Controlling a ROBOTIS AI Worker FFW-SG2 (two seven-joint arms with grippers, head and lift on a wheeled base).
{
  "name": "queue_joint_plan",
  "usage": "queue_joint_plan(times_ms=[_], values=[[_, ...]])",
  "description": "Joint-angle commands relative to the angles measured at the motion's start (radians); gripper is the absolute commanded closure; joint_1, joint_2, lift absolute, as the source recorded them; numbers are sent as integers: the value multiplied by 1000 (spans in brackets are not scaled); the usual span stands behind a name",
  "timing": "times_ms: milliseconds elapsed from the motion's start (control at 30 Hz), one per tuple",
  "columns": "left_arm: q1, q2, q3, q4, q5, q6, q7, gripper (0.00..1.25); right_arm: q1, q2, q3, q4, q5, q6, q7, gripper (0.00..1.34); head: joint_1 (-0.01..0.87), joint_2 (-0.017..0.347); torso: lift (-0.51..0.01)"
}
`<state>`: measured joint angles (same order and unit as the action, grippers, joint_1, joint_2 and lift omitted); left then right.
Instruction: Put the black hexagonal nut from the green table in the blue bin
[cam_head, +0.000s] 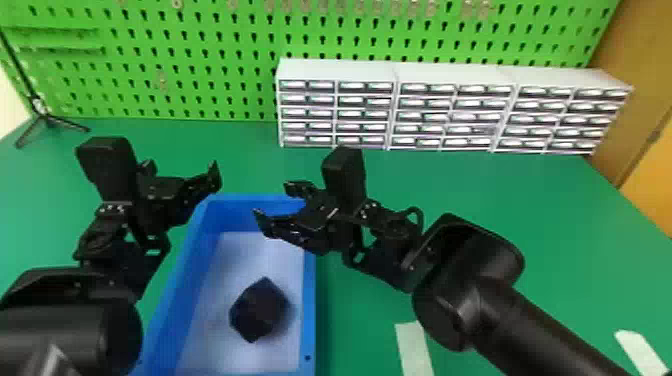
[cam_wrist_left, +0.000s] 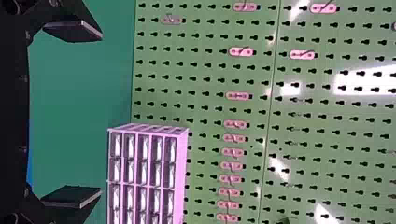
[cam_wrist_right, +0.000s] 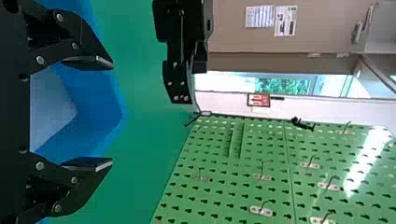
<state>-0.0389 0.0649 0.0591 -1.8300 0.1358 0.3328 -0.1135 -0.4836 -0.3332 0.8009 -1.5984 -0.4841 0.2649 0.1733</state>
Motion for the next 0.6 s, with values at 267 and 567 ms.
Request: queue_joint_plan(times_ms=[267, 567], values=[[4, 1, 4, 0, 1, 0, 0, 119, 123, 43, -261, -43, 131, 120, 8, 524, 692, 8, -97], [4, 1, 5, 0, 2, 0, 0, 119, 200, 72, -419, -92, 220, 143, 8, 512, 692, 8, -97]])
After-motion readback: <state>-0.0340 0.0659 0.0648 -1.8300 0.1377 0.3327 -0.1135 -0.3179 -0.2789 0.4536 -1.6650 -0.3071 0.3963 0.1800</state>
